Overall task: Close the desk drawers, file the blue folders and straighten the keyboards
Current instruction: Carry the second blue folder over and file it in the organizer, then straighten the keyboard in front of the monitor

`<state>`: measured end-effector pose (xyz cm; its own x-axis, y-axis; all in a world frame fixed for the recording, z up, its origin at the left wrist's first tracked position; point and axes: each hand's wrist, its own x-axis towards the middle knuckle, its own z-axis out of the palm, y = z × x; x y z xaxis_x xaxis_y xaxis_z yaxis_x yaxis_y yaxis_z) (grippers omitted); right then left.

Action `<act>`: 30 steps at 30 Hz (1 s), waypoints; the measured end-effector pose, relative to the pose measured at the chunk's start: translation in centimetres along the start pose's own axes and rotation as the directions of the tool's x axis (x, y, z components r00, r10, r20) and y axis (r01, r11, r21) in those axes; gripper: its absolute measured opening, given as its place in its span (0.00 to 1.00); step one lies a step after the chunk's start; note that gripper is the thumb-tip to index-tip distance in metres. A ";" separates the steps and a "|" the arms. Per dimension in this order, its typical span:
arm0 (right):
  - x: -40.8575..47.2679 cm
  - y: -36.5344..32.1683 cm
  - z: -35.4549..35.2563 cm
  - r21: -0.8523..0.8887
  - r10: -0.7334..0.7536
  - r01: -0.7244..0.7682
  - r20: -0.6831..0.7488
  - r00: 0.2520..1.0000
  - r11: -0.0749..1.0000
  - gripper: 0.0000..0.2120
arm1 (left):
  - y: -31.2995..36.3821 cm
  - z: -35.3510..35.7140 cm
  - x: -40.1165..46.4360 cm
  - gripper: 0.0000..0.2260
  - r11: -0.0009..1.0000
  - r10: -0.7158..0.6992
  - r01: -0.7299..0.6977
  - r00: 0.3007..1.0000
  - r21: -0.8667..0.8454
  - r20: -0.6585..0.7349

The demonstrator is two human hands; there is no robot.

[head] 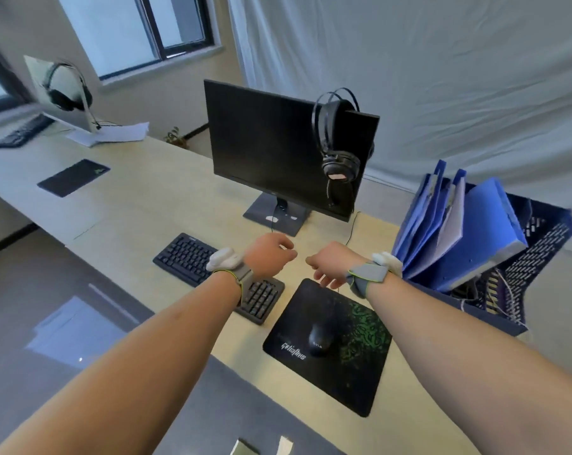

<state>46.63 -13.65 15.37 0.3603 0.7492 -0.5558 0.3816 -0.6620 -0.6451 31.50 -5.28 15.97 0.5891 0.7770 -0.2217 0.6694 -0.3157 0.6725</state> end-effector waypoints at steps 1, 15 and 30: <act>-0.2 -1.6 1.7 -0.022 -0.012 0.012 0.001 1.000 1.000 0.15 | -1.8 -1.4 -0.8 0.13 1.000 -0.005 0.005 1.000 -0.010 -0.013; -0.2 -25.1 29.0 -0.499 -0.298 0.375 0.230 0.927 0.781 0.17 | -31.8 -25.7 -14.4 0.12 0.947 -0.322 0.312 0.914 -0.080 -0.245; 11.3 -45.1 44.2 -0.537 -0.389 0.537 0.371 0.843 0.651 0.14 | -47.7 -40.5 -11.1 0.10 0.894 -0.447 0.397 0.803 -0.206 -0.394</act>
<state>-4.13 25.56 15.03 -0.1608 0.8968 -0.4121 0.8989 -0.0394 -0.4363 -25.28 23.21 14.90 -0.0046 0.9797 -0.2006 0.7393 0.1384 0.6590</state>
